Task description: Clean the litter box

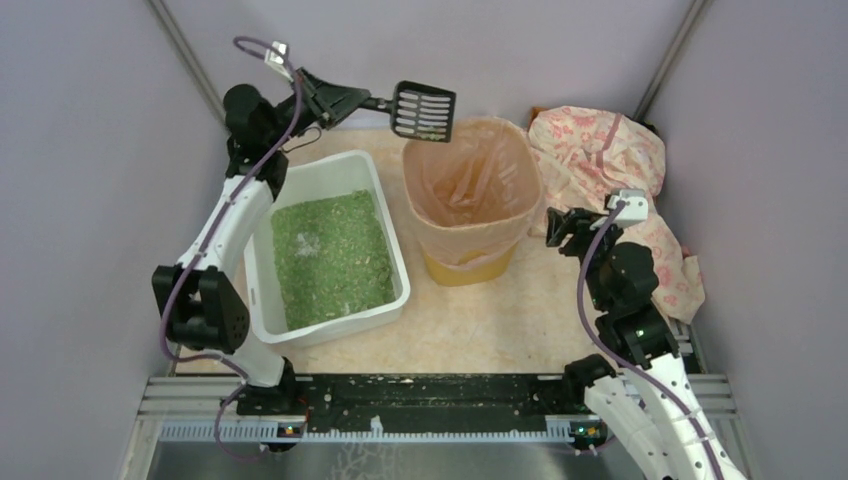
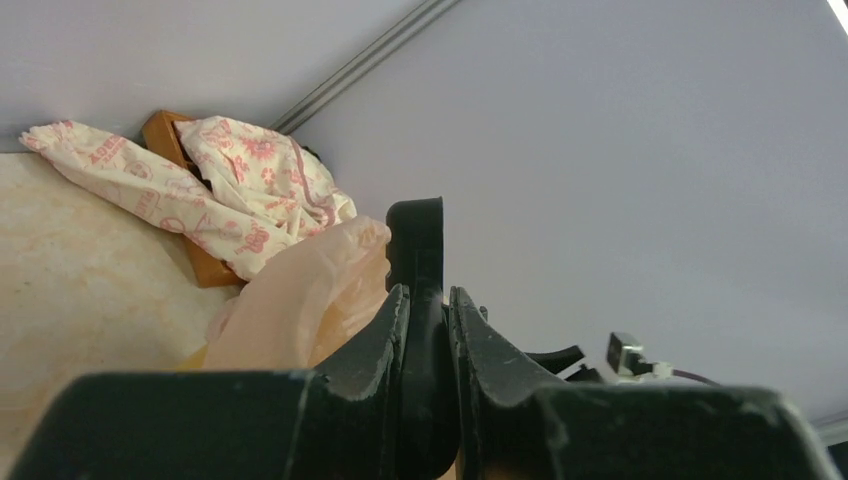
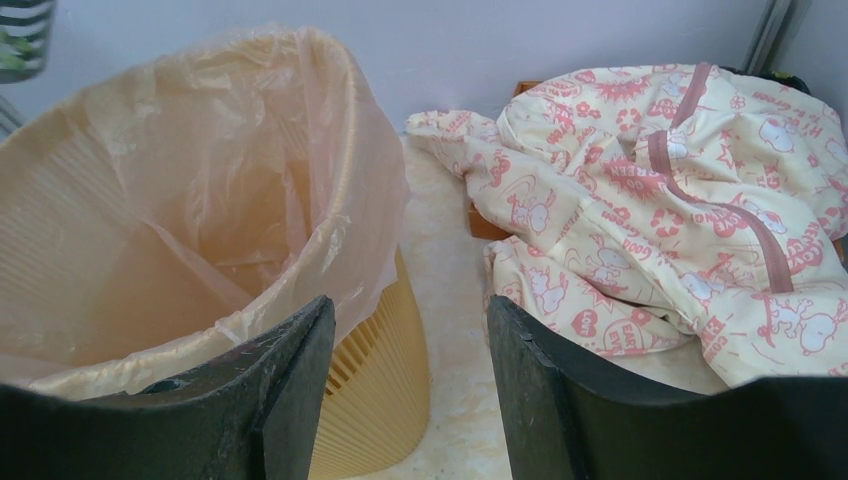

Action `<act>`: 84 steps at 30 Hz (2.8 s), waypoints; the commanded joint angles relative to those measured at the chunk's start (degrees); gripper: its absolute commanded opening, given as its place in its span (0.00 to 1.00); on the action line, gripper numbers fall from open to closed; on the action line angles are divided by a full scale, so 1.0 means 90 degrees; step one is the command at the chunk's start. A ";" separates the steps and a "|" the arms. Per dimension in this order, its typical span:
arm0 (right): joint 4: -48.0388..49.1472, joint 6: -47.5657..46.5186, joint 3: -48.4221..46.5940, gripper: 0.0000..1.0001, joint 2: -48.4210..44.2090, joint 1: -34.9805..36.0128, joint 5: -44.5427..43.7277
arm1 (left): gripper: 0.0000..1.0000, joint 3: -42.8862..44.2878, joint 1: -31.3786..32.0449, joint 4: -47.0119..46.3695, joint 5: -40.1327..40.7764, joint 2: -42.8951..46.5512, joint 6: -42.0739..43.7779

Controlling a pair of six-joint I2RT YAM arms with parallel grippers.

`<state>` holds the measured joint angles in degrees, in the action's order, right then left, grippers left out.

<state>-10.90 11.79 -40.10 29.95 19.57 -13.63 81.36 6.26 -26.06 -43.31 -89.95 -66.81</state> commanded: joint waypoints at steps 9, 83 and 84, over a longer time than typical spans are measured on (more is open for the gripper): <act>0.0093 -0.0070 -0.0054 0.57 -0.0360 -0.0024 -0.0188 | 0.00 0.0814 0.1526 0.1166 0.0653 -0.0156 0.5348; 0.0616 0.0194 0.0448 0.57 0.0130 -0.0026 0.0148 | 0.00 -0.1867 0.0083 0.4632 0.5733 0.0887 0.3804; 0.0622 0.0194 0.0455 0.57 0.0136 -0.0026 0.0139 | 0.00 -0.1872 0.0011 0.4618 0.5730 0.0903 0.3770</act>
<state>-8.23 13.34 -35.99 31.62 19.57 -11.73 65.56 8.73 18.85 8.03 -82.28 -27.73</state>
